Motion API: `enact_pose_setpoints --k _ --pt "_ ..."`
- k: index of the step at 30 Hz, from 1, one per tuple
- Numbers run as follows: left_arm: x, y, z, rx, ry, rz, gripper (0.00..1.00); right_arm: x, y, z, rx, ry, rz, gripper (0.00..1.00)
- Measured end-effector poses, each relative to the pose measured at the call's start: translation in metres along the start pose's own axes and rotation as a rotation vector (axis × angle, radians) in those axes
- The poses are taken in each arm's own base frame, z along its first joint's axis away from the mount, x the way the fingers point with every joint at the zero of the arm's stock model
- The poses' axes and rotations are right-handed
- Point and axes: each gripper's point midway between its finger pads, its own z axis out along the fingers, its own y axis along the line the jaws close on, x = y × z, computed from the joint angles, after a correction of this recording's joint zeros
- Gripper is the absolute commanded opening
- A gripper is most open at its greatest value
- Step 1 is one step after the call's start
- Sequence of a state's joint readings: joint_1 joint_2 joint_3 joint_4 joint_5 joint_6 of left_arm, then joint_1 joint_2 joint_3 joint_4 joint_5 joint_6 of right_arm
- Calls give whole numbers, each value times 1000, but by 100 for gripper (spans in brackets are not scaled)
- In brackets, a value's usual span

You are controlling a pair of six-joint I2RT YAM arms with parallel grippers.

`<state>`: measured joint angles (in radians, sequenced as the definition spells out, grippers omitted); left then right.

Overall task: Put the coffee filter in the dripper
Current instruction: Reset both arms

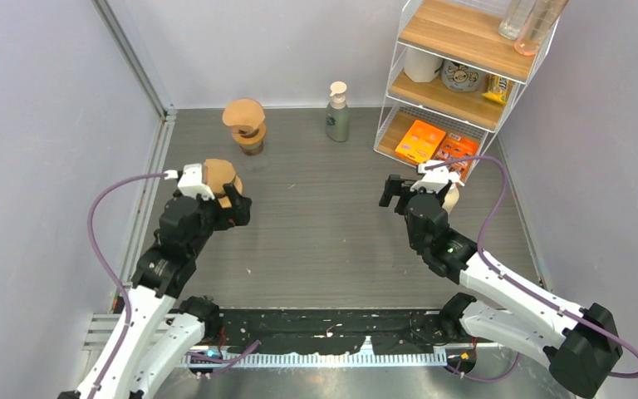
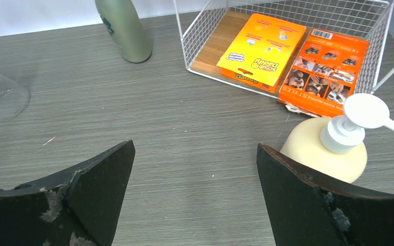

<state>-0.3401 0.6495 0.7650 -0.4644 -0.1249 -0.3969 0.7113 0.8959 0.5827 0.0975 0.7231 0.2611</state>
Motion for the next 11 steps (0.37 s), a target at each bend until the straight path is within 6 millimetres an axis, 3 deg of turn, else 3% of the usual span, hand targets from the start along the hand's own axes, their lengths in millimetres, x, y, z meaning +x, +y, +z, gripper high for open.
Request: enact_pose_setpoints --k 6,11 --pt "-4 8 -19 -11 -88 -32 100 0 -7 -1 25 -12 -7 95" --pt "-6 12 -20 -34 -98 -33 100 6 -9 -2 23 -14 -10 95"
